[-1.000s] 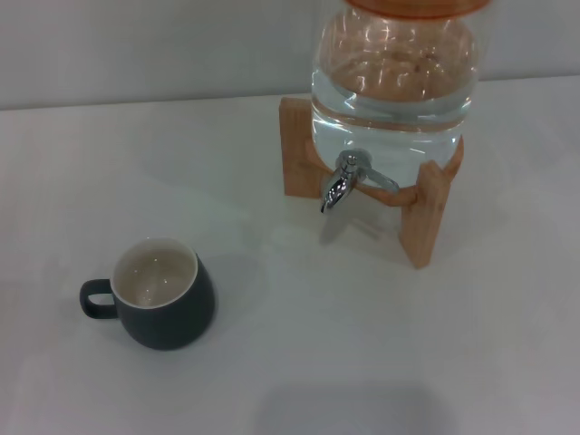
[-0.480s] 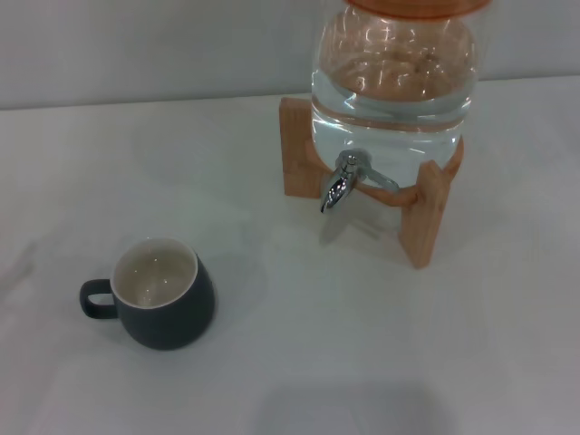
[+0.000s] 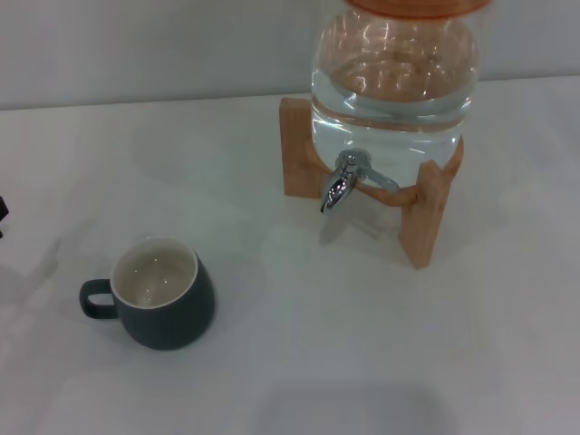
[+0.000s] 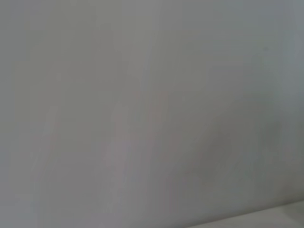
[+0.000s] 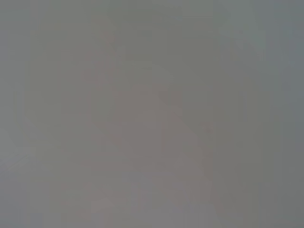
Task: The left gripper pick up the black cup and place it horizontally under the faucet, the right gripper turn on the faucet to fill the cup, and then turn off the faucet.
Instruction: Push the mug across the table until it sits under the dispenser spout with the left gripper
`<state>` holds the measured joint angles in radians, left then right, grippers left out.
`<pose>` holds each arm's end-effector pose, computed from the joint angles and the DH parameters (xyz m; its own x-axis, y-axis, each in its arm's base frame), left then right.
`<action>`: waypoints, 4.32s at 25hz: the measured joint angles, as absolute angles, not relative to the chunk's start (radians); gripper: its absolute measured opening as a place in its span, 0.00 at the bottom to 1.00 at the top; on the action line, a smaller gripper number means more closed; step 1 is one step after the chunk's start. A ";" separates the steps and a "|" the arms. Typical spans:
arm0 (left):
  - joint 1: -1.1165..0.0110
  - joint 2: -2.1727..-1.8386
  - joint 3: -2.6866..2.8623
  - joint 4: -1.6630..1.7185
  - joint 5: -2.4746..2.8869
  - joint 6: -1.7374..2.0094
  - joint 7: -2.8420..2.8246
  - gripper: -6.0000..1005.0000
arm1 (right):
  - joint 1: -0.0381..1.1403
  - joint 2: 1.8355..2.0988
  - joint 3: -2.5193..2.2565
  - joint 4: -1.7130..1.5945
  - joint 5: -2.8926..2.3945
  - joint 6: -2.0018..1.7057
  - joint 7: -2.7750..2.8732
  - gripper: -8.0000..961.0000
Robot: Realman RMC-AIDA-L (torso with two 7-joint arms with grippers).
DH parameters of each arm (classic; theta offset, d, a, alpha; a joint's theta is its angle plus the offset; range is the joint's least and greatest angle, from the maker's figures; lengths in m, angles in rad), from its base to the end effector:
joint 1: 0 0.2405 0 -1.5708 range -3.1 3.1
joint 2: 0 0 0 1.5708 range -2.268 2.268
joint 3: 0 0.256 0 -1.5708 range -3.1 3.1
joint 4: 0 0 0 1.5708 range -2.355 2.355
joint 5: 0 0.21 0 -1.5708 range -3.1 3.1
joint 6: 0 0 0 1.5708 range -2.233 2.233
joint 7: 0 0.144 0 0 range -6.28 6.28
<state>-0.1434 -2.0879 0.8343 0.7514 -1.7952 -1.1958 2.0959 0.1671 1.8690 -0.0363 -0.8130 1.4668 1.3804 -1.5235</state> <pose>-0.3528 0.2902 0.0624 0.7335 0.1303 0.6671 0.6439 -0.4477 -0.6204 0.4262 0.2204 0.2643 0.4642 -0.0442 -0.8846 -0.8849 0.0207 -0.4653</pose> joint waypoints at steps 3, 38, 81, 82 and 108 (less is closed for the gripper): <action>-0.143 -2.086 0.830 0.757 -1.797 -1.193 2.091 0.86 | 0.166 1.868 -0.036 -0.813 1.468 1.381 -1.523 0.88; -0.182 -2.085 0.850 0.717 -1.802 -1.101 2.122 0.86 | 0.168 1.871 -0.035 -0.791 1.493 1.359 -1.527 0.88; -0.078 -2.086 0.735 0.627 -1.872 -1.240 2.221 0.86 | 0.177 1.856 -0.035 -0.775 1.494 1.345 -1.528 0.88; -0.082 -2.086 0.736 0.615 -1.872 -1.243 2.231 0.86 | 0.178 1.857 -0.036 -0.775 1.494 1.345 -1.528 0.88; -0.169 -2.088 0.800 0.460 -1.876 -1.298 2.457 0.86 | 0.196 1.863 -0.037 -0.775 1.495 1.346 -1.520 0.88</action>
<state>-0.1687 -2.0878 0.8004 0.4603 -1.8761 -1.2978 2.4566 0.1963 1.8630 -0.0368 -0.7745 1.4947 1.3456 -1.5196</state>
